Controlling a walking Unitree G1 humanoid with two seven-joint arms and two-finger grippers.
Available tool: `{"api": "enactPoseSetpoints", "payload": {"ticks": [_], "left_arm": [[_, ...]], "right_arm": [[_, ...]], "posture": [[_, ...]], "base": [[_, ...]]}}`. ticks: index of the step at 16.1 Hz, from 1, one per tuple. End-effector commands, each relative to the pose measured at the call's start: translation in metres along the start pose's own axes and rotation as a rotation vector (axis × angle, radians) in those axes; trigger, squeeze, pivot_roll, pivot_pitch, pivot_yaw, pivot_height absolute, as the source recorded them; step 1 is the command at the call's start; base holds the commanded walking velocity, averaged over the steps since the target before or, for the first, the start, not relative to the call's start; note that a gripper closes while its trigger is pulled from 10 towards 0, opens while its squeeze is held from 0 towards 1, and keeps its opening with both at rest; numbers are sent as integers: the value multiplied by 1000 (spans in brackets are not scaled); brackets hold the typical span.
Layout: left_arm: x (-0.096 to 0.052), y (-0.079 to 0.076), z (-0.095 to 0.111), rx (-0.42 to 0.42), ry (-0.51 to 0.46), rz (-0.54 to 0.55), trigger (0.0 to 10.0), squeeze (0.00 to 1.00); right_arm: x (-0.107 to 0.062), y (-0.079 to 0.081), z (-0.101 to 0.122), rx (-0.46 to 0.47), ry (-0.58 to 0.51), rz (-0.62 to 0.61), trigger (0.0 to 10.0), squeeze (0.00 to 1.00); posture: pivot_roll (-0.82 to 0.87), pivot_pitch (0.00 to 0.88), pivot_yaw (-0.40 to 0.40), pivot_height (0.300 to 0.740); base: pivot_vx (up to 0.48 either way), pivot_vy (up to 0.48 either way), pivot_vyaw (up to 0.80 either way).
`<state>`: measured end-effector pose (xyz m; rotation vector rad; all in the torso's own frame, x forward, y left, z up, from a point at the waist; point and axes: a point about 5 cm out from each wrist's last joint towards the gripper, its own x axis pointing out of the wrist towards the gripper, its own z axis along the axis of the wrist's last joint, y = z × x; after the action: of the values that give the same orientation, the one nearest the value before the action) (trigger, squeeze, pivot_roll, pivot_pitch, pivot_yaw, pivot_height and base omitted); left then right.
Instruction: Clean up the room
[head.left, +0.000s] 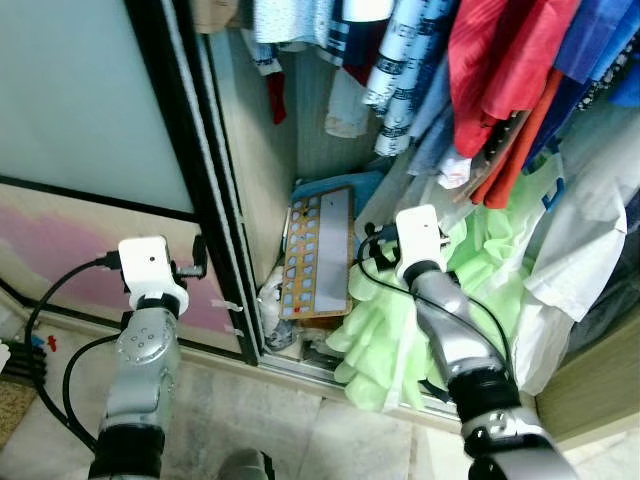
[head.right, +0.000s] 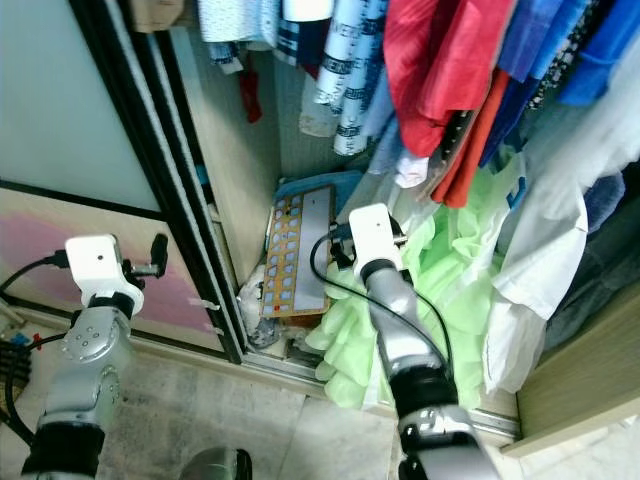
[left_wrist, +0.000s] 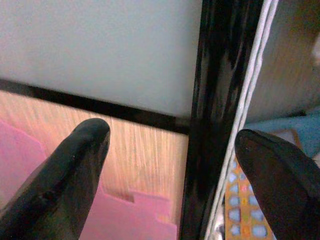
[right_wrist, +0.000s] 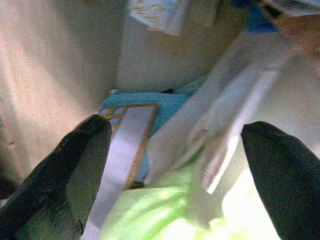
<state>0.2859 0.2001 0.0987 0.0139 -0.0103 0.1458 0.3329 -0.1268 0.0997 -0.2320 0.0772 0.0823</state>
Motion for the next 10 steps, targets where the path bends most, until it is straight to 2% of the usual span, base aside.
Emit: {"api": "enactPoseSetpoints", "payload": {"ticks": [1,2,3,4,6,8,10], "left_arm": [[-3,2,6,2,-6,34,10000,0],[-8,3,11,5,-15,21,10000,0],[-11,3,13,5,-20,13,10000,0],[-18,1,18,-14,-58,-44,10000,0],[-26,-3,21,-14,-79,-57,10000,0],[-35,-9,26,-27,-94,-83,10000,0],[-48,-13,18,-52,-58,-113,10000,0]], "right_arm": [[1,-14,10,25,-74,-78,10000,0],[-2,-24,10,8,-84,-117,10000,0],[-3,-26,10,-4,-86,-124,10000,0],[-10,-33,8,69,-75,-144,10000,0],[-22,-40,7,96,-94,-162,10000,0],[-36,-37,14,75,-155,-143,10000,0],[-45,-37,10,35,-150,-143,10000,0]], "posture": [[38,0,19,740],[24,0,34,740],[21,0,43,740],[20,8,52,740],[23,30,59,740],[14,55,56,740],[18,46,54,740]], "base": [[0,0,0],[0,0,0],[0,0,0],[0,0,0],[0,0,0],[0,0,0],[0,0,0]]}}
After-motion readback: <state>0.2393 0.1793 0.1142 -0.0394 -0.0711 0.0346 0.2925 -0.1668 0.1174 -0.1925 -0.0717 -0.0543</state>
